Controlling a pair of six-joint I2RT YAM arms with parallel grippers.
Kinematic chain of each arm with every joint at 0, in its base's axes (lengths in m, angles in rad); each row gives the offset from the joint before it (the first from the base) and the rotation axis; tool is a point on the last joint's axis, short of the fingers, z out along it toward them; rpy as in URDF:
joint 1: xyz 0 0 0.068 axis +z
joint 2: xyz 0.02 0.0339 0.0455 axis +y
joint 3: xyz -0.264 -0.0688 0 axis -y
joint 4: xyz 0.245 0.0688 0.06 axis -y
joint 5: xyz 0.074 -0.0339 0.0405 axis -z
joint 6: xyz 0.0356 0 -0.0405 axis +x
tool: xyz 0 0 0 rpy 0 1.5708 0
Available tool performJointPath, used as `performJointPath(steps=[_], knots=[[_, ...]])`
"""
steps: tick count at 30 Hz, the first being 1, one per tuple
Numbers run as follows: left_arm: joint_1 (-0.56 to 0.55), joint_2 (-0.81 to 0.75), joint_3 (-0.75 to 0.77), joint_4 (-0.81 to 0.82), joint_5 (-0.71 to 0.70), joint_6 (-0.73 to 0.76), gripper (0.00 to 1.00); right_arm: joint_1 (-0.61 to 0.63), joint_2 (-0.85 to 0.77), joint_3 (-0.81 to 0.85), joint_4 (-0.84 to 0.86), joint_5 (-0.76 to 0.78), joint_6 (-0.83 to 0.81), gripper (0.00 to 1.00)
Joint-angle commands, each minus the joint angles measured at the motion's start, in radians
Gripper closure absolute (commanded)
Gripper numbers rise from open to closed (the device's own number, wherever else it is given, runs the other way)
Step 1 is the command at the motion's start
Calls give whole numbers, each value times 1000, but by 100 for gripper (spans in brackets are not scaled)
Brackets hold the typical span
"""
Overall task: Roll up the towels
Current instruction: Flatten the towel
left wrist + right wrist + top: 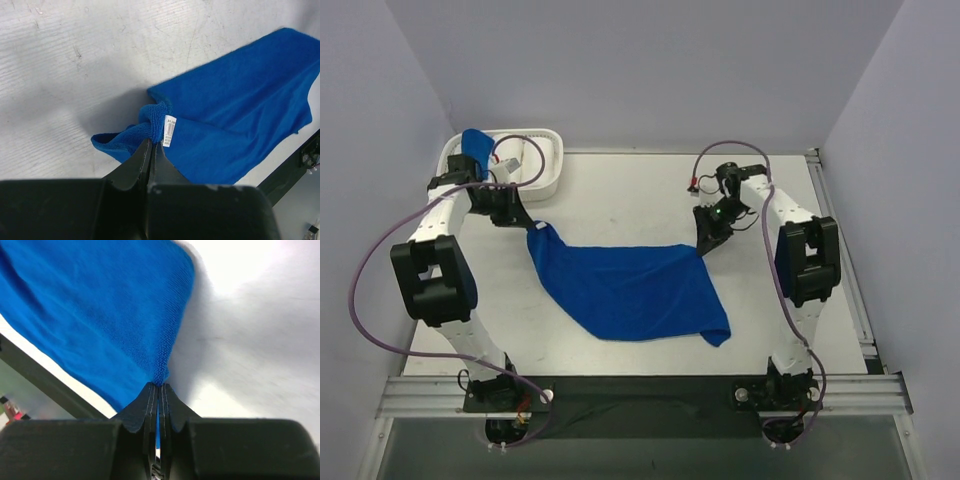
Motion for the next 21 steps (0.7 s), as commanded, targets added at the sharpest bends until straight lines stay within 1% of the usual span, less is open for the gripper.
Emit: performJointPath(steps=[1,3,4,5,6,7,9,10,11,12,13,14,16,19,21], knots=[[-18,-8,31,37,47,-8,100,-33,-125,103,-118,33,-41,100],[-25,-10,23,40,44,-11,100,-19,-187,107,-122,44,-64,100],[-27,-13,19,43,42,-12,100,22,-208,90,-121,45,-64,100],[-25,-13,16,45,41,-11,100,48,-223,67,-124,42,-69,100],[-24,-16,10,46,36,-9,100,90,-253,-5,-128,38,-76,100],[-24,-16,7,46,30,-5,100,174,-269,-51,-124,30,-84,100],[-22,-16,0,48,22,-3,100,295,-301,-148,-92,39,-87,100],[-19,-14,0,49,21,-3,100,349,-306,-221,-79,44,-87,100],[-18,-13,-1,49,21,-2,100,459,-309,-254,-69,54,-90,100],[-19,-8,0,51,21,-1,100,496,-303,-274,-61,61,-96,94],[-19,-5,3,51,21,-5,100,524,-300,-287,-62,64,-105,72],[-19,-4,5,49,22,-5,100,523,-298,-301,-62,55,-107,64],[-18,-4,10,49,24,-8,100,482,-314,-295,-65,36,-107,54],[-19,-4,10,49,25,-8,100,373,-350,-249,-76,15,-107,54],[-21,-2,8,49,27,-9,100,319,-364,-208,-79,48,-113,56]])
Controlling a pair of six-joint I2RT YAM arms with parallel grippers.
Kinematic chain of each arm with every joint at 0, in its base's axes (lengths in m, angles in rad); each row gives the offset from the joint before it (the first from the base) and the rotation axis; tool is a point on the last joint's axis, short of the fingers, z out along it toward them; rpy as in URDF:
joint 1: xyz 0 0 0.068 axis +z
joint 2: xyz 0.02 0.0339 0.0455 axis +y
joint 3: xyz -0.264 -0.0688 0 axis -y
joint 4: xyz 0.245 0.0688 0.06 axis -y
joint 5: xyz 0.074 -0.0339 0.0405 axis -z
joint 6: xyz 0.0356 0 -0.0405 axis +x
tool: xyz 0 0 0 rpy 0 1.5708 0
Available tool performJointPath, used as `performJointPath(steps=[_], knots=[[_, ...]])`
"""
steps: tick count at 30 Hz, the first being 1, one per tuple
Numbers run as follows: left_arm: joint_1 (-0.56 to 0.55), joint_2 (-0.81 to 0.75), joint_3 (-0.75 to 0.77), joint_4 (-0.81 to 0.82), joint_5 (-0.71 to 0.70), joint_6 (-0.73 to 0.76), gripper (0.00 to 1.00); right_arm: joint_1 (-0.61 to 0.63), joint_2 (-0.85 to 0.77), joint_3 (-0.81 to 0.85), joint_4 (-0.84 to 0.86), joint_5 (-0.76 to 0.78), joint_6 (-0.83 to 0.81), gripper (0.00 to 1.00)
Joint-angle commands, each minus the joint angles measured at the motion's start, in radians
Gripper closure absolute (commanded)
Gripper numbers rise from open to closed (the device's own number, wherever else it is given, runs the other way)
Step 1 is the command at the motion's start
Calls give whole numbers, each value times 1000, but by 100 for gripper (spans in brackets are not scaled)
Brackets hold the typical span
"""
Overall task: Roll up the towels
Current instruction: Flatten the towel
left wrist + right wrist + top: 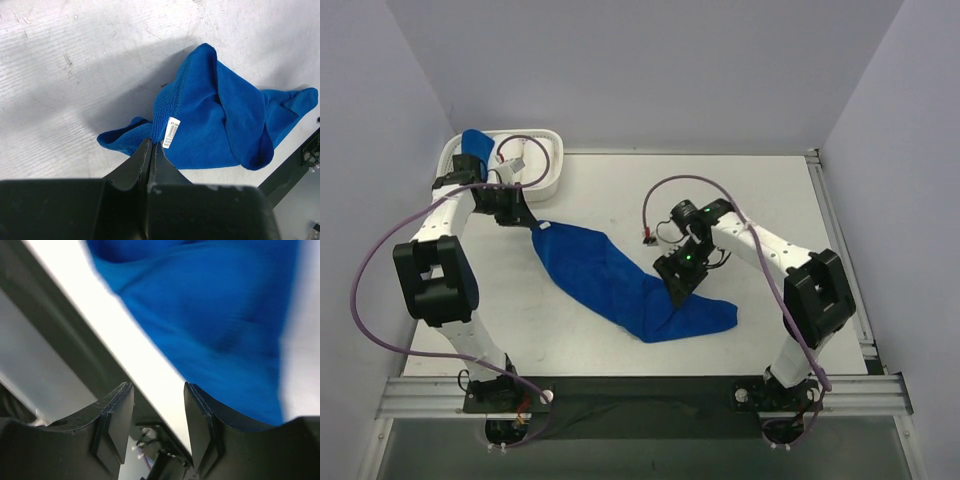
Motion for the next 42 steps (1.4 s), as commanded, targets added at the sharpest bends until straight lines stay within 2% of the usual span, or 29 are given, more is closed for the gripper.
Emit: performJointPath(steps=[1,5,8,11,20,26,35,42], knots=[[6,1,10,30,19,-5,100,-92,-72,85,-43,50,-22,56],[5,7,4,33,22,-8,100,-96,-54,109,-37,122,-81,54],[6,10,4,36,25,-8,100,-85,-1,125,-24,176,-135,46],[5,10,4,34,25,-7,100,-74,58,187,-28,183,-124,46],[3,9,-7,36,33,-5,100,-11,227,296,-24,202,-51,64],[5,0,-10,34,31,4,100,-8,325,341,-22,219,-15,64],[5,9,-12,34,31,10,100,-5,389,362,-24,184,3,63],[5,23,-2,36,33,5,100,-2,411,347,-22,131,20,69]])
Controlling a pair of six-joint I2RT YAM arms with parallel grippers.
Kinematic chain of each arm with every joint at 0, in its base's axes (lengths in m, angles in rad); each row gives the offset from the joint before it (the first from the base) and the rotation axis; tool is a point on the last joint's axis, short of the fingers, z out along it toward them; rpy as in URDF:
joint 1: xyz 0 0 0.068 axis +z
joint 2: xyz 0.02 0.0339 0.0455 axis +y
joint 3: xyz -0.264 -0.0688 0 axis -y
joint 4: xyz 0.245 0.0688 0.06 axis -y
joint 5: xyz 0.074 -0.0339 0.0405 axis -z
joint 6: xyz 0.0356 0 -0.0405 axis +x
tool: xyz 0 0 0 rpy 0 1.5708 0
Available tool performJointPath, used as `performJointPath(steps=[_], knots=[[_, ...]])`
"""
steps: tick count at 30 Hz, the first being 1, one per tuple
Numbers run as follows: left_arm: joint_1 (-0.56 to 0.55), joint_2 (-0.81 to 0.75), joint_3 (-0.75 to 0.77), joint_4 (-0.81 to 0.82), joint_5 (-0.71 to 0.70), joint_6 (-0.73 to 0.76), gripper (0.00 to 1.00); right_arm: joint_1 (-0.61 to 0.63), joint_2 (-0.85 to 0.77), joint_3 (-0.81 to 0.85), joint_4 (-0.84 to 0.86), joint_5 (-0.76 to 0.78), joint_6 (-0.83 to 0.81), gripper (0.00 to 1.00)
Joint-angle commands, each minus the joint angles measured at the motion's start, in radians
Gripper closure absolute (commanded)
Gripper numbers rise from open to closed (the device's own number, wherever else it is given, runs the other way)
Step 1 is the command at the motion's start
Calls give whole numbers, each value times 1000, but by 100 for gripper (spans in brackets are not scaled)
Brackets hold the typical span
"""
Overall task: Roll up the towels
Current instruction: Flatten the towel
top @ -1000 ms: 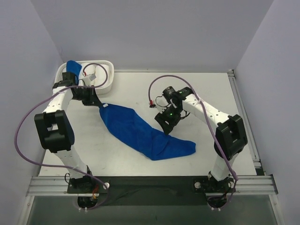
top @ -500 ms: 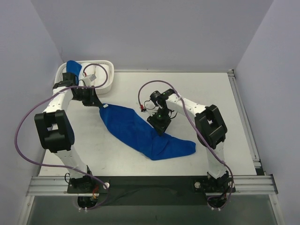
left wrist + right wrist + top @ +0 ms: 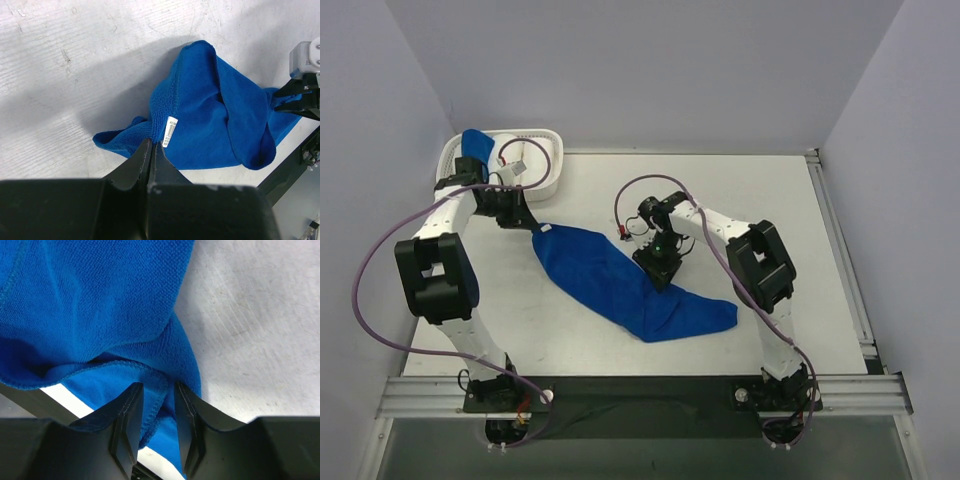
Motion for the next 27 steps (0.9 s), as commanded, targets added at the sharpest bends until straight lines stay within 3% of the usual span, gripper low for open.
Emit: performJointPath(steps=[1,10,13,17,22,27], knots=[[5,7,14,23,29,6,100,7,18,8,-47,-37,18,69],[5,7,11,23,27,6,100,7,41,16,-33,-27,30,67],[6,6,10,21,27,6,100,5,25,19,-35,-62,31,76],[8,-2,15,21,25,7,100,1,-51,-6,-38,-137,28,100],[15,-25,13,15,22,13,100,-61,-223,-47,-62,-174,30,100],[34,-59,37,-13,7,46,100,-238,-378,-40,-108,-186,2,100]])
